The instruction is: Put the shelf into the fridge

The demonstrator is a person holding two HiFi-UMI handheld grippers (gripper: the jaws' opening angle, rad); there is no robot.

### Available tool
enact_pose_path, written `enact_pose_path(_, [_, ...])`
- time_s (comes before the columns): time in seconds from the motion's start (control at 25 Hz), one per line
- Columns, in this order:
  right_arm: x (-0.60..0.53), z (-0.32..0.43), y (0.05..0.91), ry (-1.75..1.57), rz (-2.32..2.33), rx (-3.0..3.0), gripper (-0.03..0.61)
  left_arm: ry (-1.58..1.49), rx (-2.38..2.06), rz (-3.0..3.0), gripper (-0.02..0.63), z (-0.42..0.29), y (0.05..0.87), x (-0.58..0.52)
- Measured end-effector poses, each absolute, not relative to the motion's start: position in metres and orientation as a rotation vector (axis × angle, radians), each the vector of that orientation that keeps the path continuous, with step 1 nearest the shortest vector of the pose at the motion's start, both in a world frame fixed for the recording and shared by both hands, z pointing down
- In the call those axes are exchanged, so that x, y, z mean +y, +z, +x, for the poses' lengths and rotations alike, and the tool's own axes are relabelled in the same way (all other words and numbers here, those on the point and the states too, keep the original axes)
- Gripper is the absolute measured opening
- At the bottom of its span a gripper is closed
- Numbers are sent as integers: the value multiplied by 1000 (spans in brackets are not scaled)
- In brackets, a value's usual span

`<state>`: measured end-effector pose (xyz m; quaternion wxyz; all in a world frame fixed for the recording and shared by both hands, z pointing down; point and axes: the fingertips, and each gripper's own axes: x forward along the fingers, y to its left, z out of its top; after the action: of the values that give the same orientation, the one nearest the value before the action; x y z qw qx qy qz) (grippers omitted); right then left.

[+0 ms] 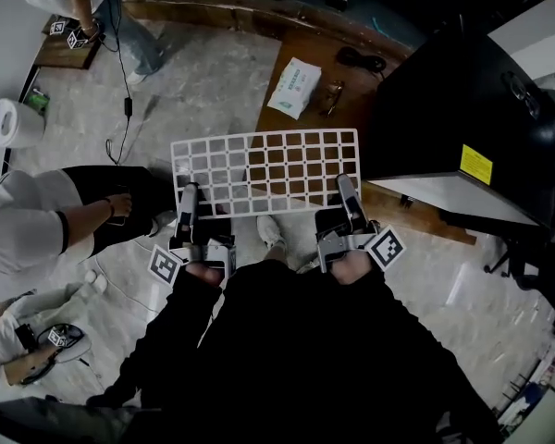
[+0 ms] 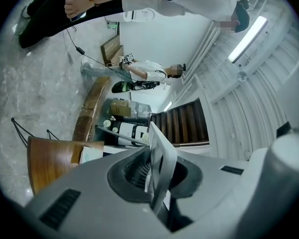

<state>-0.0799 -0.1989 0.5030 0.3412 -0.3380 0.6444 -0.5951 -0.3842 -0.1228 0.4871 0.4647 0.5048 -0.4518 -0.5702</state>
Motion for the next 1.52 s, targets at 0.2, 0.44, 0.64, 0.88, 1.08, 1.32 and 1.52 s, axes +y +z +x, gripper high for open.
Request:
enact_pose_path(0.2, [-179, -66, 492, -1542, -854, 1681, 31, -1387, -1130, 1258, 34, -372, 477, -109])
enact_pose_path(0.44, [-139, -26, 484, -1529, -827, 1699, 32, -1397, -1158, 1285, 34, -332, 464, -70])
enact_pose_path(0.64, [-112, 24, 474, -1507, -830, 1678, 31, -1376, -1151, 1309, 33, -283, 453, -49])
enact_pose_path(0.88, [-80, 94, 466, -1453, -873, 1660, 31, -1340, -1108, 1350, 33, -216, 441, -33])
enact_pose_path(1.08, [-56, 166, 461, -1398, -921, 1627, 31, -1290, -1082, 1389, 32, -147, 438, -23])
enact_pose_path(1.32, [-28, 258, 458, -1331, -996, 1565, 31, -1219, -1027, 1436, 32, -58, 436, -17])
enact_pose_path(1.52, [-16, 298, 459, -1271, -1075, 1522, 32, -1160, -965, 1463, 32, -18, 438, -25])
